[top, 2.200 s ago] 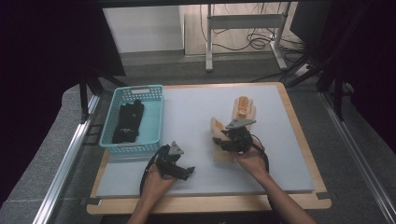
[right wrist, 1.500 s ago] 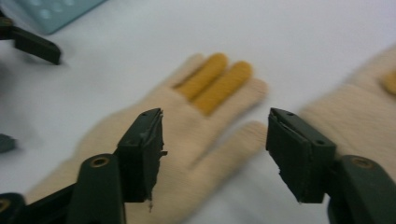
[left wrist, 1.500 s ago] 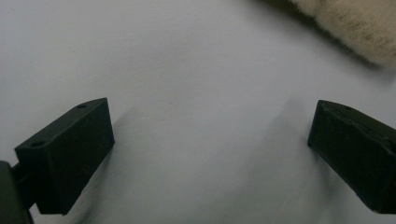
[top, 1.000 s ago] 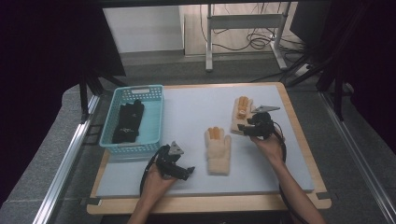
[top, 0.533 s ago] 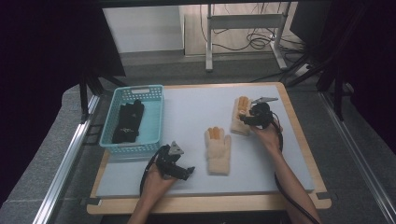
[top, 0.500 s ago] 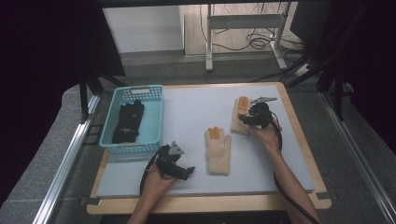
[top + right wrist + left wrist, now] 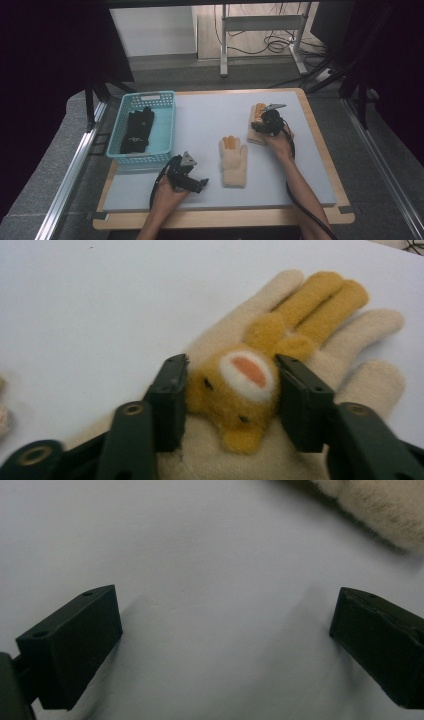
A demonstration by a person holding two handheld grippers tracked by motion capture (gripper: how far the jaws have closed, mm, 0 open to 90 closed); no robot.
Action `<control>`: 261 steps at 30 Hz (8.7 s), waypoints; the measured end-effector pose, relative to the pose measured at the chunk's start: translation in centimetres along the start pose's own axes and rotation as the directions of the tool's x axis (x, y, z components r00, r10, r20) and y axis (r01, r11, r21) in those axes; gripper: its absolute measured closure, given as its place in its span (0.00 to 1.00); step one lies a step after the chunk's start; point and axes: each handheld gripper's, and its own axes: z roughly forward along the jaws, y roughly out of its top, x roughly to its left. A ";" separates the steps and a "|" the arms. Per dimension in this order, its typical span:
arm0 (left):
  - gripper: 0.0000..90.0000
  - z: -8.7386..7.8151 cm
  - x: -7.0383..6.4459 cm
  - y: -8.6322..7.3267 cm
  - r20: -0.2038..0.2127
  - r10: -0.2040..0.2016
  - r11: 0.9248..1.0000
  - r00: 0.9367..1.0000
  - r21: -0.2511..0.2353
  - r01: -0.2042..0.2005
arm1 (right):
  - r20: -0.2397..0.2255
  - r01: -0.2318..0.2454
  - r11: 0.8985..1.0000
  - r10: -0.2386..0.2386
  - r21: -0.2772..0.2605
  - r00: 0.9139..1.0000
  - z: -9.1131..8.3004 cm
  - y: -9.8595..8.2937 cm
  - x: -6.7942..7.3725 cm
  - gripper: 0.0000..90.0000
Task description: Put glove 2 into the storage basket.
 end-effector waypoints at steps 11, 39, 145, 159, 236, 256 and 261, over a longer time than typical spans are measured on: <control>0.01 0.0 0.0 0.0 0.000 0.000 1.000 1.000 0.000 0.000 | -0.025 0.011 1.000 -0.011 0.012 1.000 -1.0 0.3 -0.2 0.65; 0.01 0.0 0.0 0.0 0.000 0.000 1.000 1.000 0.000 0.000 | -0.162 0.070 0.989 -0.090 -0.128 0.983 -11.3 0.9 3.8 0.64; 0.00 -2.9 2.5 -3.2 -0.041 -0.047 0.999 0.998 0.010 0.048 | -0.357 0.268 0.963 -0.262 -0.032 0.897 -7.1 -5.8 17.2 0.82; 0.00 -2.9 2.6 -3.2 -0.038 -0.048 0.999 0.998 0.008 0.049 | -0.352 0.256 0.966 -0.253 -0.039 0.901 -7.5 -6.0 16.9 0.68; 0.01 -4.0 0.1 -0.1 0.042 -0.045 0.999 0.998 -0.027 0.046 | -0.073 0.052 0.998 -0.051 0.017 0.996 -10.8 -10.1 4.6 0.21; 0.00 1.5 -1.0 7.8 0.046 -0.038 0.998 0.998 0.048 0.035 | -0.073 0.052 0.999 -0.051 0.017 0.996 -10.8 -10.1 4.5 0.21; 0.00 4.1 -1.2 8.7 0.012 -0.006 0.992 1.000 0.123 0.004 | -0.074 0.051 0.999 -0.050 0.016 0.996 -10.8 -10.1 4.5 0.21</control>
